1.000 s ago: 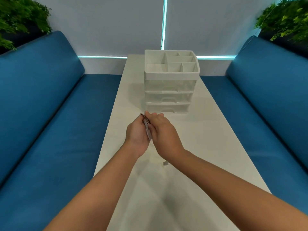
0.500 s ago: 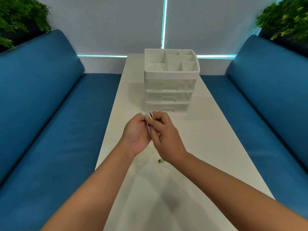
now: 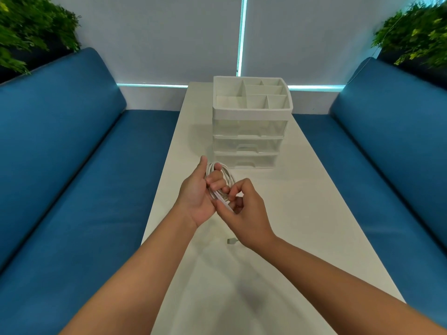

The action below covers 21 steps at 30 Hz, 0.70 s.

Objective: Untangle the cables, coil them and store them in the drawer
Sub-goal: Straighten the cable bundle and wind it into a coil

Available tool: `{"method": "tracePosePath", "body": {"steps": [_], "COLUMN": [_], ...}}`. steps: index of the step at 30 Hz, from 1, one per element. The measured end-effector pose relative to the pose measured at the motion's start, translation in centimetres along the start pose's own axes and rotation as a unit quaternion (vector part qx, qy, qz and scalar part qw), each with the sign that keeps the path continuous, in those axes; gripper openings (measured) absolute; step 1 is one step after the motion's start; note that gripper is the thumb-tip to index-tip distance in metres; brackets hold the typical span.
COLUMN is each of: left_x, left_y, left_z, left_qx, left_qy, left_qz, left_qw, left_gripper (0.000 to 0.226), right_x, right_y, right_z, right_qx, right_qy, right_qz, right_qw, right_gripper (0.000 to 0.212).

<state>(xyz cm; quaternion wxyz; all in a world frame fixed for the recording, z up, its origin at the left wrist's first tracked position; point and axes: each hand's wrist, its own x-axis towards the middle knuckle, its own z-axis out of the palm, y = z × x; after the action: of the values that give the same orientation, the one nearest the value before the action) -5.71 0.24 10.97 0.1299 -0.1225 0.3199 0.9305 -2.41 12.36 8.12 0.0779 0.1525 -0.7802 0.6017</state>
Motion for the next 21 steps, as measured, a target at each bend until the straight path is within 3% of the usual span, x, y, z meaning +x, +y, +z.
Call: {"method": "tracePosePath", "body": {"steps": [3, 8, 11, 13, 17, 21], "left_x": [-0.2, -0.9, -1.0, -1.2, -1.6, -2.0], "left_y": [0.6, 3.0, 3.1, 3.1, 2.9, 2.7], "left_z": [-0.6, -0.8, -0.7, -0.8, -1.3, -2.0], "left_qx": [0.002, 0.012, 0.059, 0.093, 0.157, 0.204], "left_qy": [0.001, -0.034, -0.035, -0.040, -0.060, -0.067], "left_qz": [0.016, 0.016, 0.008, 0.004, -0.013, -0.026], "left_qw": [1.000, 0.999, 0.998, 0.995, 0.986, 0.976], "left_gripper": [0.052, 0.051, 0.053, 0.051, 0.051, 0.050], "right_x": [-0.3, -0.1, 0.7, 1.2, 2.6, 3.9], "right_y": [0.7, 2.3, 2.3, 2.1, 1.6, 1.2], "right_z": [-1.2, -3.3, -4.1, -4.5, -5.4, -6.9], "right_qx": [-0.073, -0.193, -0.242, -0.258, -0.405, -0.392], "right_qy": [-0.104, -0.271, -0.338, -0.375, -0.421, -0.407], "right_qz": [0.010, 0.017, 0.027, 0.021, -0.007, -0.013], "right_qw": [0.992, 0.943, 0.909, 0.890, 0.812, 0.825], "right_gripper": [0.028, 0.018, 0.031, 0.032, 0.031, 0.033]}}
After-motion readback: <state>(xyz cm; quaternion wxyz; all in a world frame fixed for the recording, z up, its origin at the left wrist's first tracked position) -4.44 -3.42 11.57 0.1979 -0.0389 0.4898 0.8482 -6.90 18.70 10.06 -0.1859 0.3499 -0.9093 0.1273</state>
